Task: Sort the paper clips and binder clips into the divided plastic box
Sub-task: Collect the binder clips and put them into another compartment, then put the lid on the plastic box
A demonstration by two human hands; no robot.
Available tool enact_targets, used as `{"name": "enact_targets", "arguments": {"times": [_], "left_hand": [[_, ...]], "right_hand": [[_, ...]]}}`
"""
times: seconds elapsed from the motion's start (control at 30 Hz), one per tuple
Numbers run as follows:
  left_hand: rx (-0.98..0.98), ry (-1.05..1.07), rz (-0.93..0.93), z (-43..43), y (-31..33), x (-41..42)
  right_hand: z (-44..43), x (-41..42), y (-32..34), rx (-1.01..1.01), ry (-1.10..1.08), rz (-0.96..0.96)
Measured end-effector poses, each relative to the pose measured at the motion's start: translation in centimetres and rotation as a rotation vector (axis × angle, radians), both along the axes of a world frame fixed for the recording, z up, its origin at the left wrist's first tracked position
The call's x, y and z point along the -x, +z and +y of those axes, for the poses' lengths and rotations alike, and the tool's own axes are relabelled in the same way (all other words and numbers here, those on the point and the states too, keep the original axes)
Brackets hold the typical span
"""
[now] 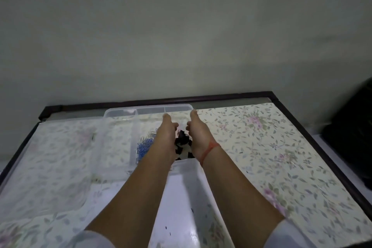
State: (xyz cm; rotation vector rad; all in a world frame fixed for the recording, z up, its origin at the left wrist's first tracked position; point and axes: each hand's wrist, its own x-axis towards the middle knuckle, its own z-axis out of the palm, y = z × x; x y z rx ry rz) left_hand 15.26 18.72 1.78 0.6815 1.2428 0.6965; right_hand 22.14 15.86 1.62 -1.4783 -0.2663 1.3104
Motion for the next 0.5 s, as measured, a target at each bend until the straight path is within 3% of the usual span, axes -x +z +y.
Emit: {"name": "enact_targets", "arguments": {"times": [0.13,0.27,0.5], "left_hand": [[-0.194,-0.033,0.182,-0.9,-0.6,0.8],[-0.317,0.061,0.171,-2.7,-0.5,2.7],[-0.408,0.245,0.257,-5.8,-0.5,9.7]], "right_hand": [[-0.8,0.5,-0.6,0.02,-0.08,-0.08],[-2.3,1.8,-0.7,-0.006,-0.201,-0.093],[-5.4,8.7,-0.8,-0.15,-0.091,-0.34]]}}
